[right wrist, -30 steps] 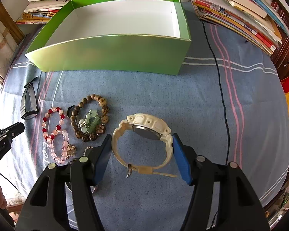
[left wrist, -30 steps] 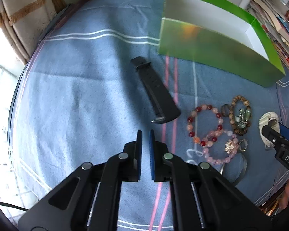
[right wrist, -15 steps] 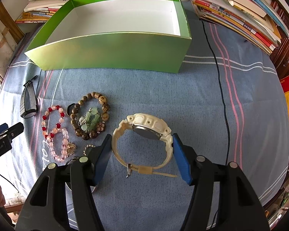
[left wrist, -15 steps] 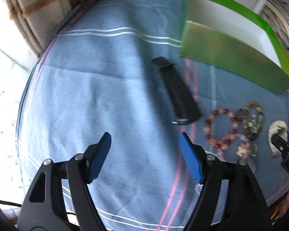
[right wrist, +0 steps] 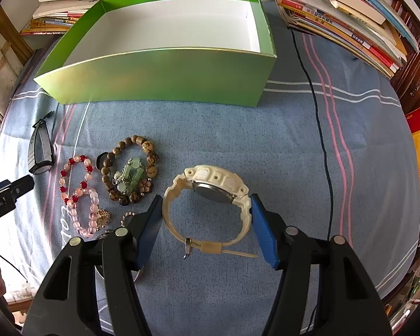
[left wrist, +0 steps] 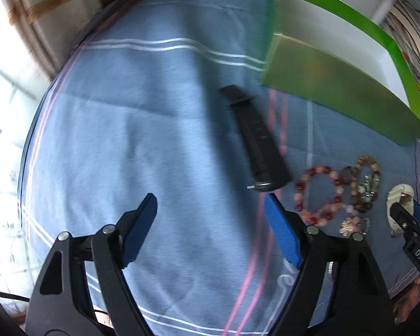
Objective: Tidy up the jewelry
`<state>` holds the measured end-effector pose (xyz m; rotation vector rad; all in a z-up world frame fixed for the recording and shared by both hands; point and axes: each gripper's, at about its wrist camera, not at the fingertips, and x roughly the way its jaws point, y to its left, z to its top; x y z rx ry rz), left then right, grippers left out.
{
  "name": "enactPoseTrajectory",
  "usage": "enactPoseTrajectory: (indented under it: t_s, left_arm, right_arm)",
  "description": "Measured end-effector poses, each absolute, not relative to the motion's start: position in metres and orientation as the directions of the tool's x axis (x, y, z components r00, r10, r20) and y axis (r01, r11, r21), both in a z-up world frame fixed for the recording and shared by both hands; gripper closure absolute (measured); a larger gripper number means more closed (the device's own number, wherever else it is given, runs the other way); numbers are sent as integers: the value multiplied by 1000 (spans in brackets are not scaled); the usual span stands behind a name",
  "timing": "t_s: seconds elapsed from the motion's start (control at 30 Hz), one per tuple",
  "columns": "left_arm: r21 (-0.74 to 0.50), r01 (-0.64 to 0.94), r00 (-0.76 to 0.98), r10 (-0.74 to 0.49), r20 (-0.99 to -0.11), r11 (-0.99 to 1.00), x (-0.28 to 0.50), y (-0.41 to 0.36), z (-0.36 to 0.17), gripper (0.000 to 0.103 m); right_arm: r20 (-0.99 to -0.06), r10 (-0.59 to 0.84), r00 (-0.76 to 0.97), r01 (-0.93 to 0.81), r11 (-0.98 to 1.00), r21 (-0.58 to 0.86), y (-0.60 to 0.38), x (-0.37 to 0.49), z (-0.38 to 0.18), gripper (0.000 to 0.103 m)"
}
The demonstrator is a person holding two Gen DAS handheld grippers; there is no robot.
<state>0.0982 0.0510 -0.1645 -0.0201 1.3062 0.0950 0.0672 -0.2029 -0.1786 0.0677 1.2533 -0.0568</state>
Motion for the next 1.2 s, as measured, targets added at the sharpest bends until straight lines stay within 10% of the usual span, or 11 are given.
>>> enactPoseTrajectory:
  t_s: [0.3, 0.47, 1.2]
  left_arm:
    - [81, -48, 276, 91, -957, 996, 118, 23, -171, 19]
    - [27, -50, 270, 40, -962, 998, 123, 28, -174, 71]
    - [-88, 0, 492, -76, -867, 996, 109, 35, -57, 72]
  right_arm:
    - [-952, -22, 307, 64, 998, -2, -198, 65, -179, 42]
    - [-951, -20, 308, 65, 998, 0, -198, 69, -177, 42]
    - [-837, 35, 546, 45, 996, 71, -201, 76, -84, 42]
